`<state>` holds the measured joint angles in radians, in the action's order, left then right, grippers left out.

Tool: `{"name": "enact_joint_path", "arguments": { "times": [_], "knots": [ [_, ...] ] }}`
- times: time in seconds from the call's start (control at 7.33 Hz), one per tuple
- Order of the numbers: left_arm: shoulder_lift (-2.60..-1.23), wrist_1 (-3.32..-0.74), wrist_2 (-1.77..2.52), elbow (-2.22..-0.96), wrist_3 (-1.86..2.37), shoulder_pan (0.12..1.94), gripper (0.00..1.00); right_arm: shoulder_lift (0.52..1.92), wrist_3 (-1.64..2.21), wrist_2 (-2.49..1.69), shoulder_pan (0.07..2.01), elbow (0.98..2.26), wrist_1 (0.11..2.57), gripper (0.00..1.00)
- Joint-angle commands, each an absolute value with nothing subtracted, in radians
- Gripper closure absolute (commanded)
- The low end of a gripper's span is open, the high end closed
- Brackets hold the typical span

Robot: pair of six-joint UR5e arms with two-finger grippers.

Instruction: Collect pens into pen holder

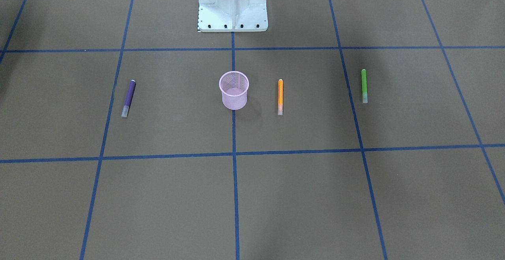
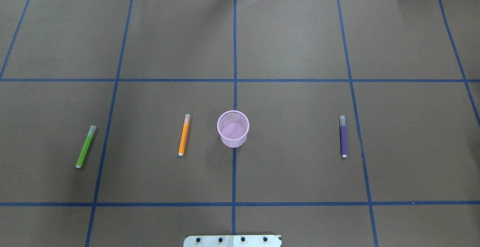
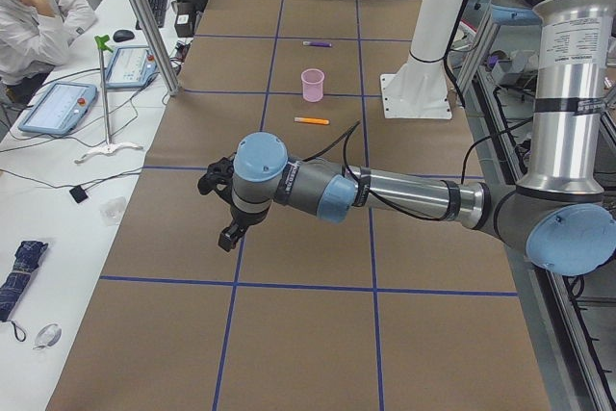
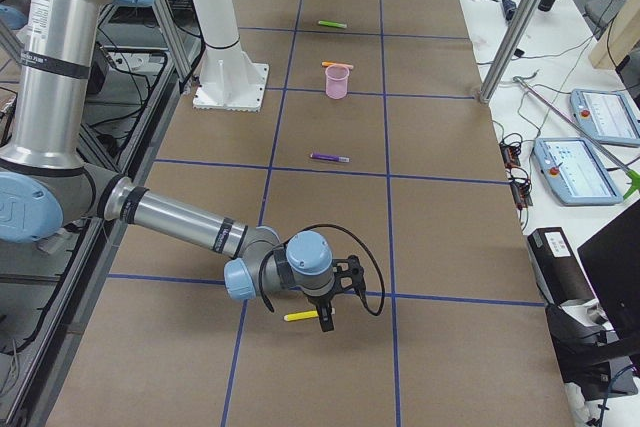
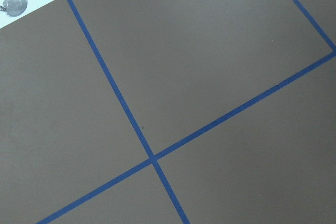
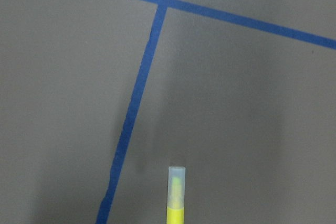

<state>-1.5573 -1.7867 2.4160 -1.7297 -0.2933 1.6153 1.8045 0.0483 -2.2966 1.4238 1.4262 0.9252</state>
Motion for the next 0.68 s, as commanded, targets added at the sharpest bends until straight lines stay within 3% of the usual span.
{"name": "enact_joint_path", "arguments": {
  "times": [0.0, 0.41, 0.55],
  "knots": [
    [-1.557, -1.789, 2.416, -1.729, -0.295, 1.615, 0.0, 1.805, 0.049, -2.29, 1.363, 1.397, 0.907, 0.0],
    [-1.557, -1.789, 2.416, -1.729, -0.296, 1.615, 0.0, 1.804, 0.049, -2.26, 1.328, 1.364, 0.904, 0.08],
    [-1.557, -1.789, 2.416, -1.729, -0.295, 1.615, 0.0, 1.804, 0.049, -2.26, 1.328, 1.353, 0.904, 0.34]
  ]
}}
